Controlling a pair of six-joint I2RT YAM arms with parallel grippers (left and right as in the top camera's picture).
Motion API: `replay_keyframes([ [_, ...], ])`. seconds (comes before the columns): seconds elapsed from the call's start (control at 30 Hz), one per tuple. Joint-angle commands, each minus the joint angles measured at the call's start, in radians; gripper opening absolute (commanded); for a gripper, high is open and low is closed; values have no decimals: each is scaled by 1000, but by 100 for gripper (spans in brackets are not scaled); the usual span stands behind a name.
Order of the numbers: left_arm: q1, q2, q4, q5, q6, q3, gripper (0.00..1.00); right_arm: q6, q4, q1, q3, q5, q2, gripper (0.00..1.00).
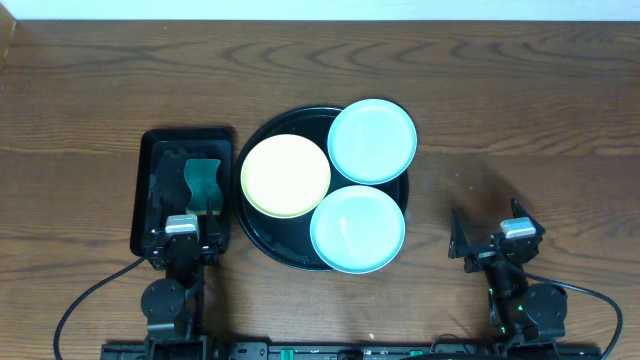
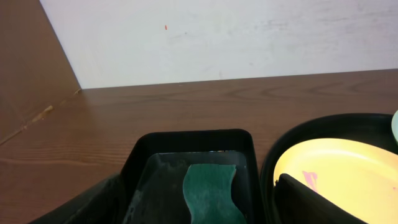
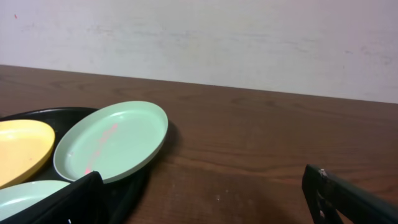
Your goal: Clean dirty plates on tray and stack at the side
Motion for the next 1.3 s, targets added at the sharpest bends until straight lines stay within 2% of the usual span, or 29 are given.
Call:
replay_keyframes([
  [0.0,-4,-5,-46,-16,5,-13,77,-5,4,5,-2,3,-5,99],
  [0.5,-4,-5,-46,-16,5,-13,77,-5,14,5,-2,18,-5,99],
  [0.77,-4,-5,-38,3,-28,-1,77,-2,188,5,-2,11,-5,99],
  [0.9,-4,-5,-38,20,-131,86,77,-2,274,5,-2,14,-5,99],
  [1.07,-4,22,-39,21,-142,212,77,-2,401,5,-2,15,-5,99],
  [1.27,-4,165,-43,28,-142,404,77,6,536,5,6,14,-5,99],
])
